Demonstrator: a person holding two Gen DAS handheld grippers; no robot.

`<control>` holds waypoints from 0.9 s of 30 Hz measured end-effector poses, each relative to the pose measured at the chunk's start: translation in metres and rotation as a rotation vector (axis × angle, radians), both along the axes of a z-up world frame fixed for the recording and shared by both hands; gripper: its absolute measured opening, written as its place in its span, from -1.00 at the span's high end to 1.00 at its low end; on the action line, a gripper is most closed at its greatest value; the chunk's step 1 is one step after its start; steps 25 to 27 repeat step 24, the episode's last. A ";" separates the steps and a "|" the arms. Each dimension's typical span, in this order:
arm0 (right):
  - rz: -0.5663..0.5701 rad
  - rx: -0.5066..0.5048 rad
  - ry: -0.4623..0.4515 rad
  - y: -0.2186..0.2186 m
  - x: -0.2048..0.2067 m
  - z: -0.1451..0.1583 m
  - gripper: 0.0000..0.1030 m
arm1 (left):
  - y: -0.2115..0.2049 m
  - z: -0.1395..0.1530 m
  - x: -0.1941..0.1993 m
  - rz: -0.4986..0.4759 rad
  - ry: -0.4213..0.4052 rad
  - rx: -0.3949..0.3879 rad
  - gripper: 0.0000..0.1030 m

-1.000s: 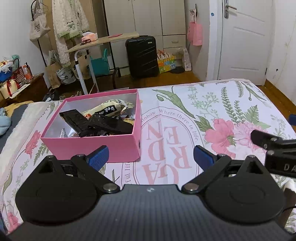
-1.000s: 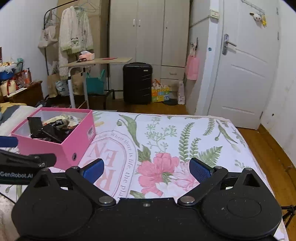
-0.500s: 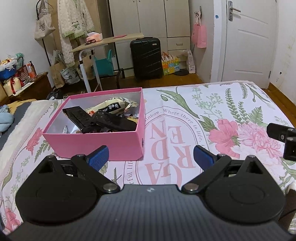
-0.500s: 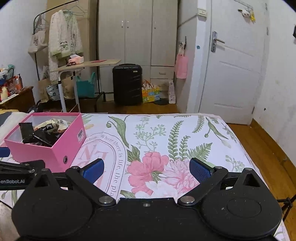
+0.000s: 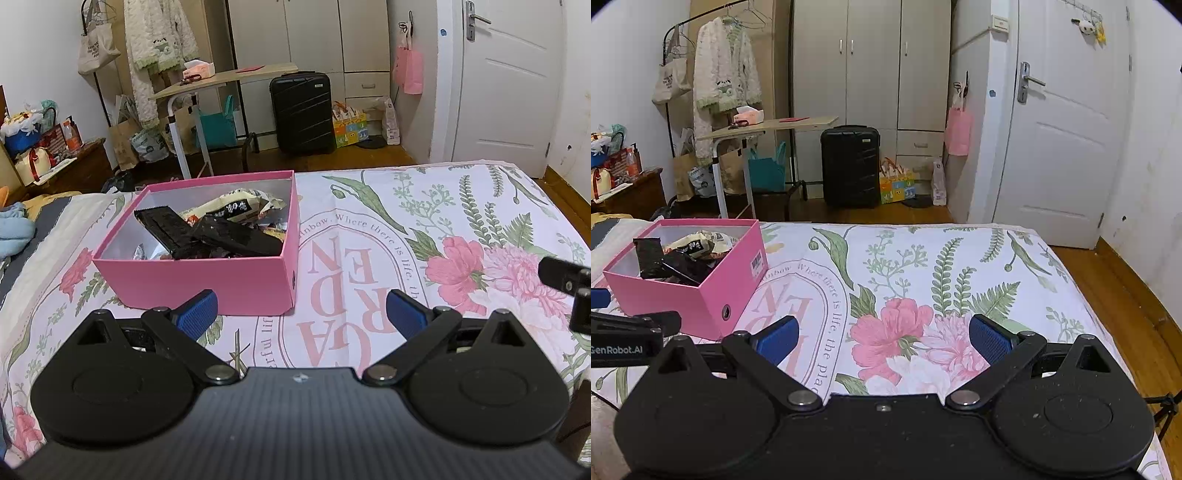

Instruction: Organize snacks

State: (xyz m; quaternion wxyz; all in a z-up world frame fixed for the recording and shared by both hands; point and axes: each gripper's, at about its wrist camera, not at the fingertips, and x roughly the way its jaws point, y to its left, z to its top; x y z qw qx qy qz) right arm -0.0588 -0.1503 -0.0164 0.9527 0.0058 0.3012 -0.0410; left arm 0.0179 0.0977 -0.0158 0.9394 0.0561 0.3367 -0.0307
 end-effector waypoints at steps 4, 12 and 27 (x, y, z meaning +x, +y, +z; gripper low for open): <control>0.001 -0.001 0.007 0.000 0.000 -0.002 -0.95 | 0.002 0.004 0.002 0.004 -0.002 -0.021 -0.93; 0.002 -0.003 0.016 0.000 0.001 -0.003 -0.95 | 0.001 0.000 0.002 0.006 0.005 -0.001 -0.94; -0.006 -0.006 0.031 -0.002 0.004 -0.006 -0.95 | -0.001 -0.001 0.000 0.008 0.001 0.023 -0.99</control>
